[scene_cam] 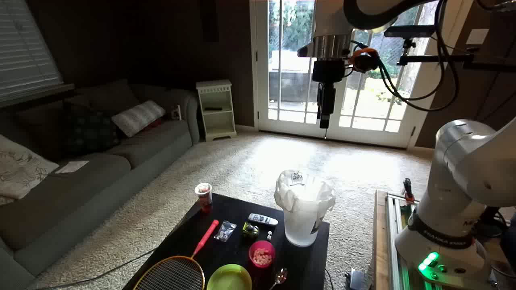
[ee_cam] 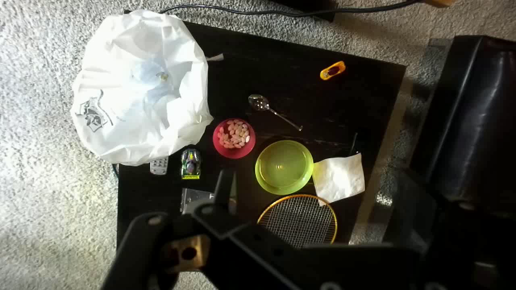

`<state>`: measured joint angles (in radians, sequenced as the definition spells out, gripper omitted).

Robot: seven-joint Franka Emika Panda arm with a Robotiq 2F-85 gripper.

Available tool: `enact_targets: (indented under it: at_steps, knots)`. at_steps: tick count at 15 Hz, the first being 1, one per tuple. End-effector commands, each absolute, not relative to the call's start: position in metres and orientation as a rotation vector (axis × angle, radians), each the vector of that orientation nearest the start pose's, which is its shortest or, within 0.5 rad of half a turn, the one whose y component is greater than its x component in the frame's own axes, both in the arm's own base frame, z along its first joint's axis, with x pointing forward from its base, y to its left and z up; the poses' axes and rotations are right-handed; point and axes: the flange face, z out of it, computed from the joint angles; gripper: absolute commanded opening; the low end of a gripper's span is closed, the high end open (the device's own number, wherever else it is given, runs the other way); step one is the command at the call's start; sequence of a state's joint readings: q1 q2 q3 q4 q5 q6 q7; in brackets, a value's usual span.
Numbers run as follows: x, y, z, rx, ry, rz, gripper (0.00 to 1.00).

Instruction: Pick up the toy car

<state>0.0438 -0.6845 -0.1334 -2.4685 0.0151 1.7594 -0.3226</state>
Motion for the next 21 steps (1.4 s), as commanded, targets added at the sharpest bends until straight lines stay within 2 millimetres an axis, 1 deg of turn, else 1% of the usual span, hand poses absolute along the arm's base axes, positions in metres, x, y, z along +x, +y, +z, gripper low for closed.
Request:
enact_targets:
  at_steps: [1, 7, 9, 11, 13, 15, 16, 18, 21]
  knots:
    - [0.342, -0.035, 0.519, -3.013, -0.395, 0.016, 1.0]
    - [0.342, -0.035, 0.519, -3.013, -0.395, 0.016, 1.0]
    - [0.355, -0.024, 0.512, -2.977, -0.496, 0.05, 1.0]
    - [0.376, -0.003, 0.498, -2.926, -0.639, 0.088, 1.0]
    - [0.397, 0.019, 0.479, -2.866, -0.781, 0.129, 1.0]
    - [0.416, 0.038, 0.453, -2.787, -0.91, 0.157, 1.0]
    - [0.424, 0.047, 0.437, -2.756, -0.976, 0.202, 1.0]
    - [0.431, 0.061, 0.416, -2.737, -1.106, 0.27, 1.0]
    - [0.436, 0.086, 0.396, -2.726, -1.279, 0.302, 1.0]
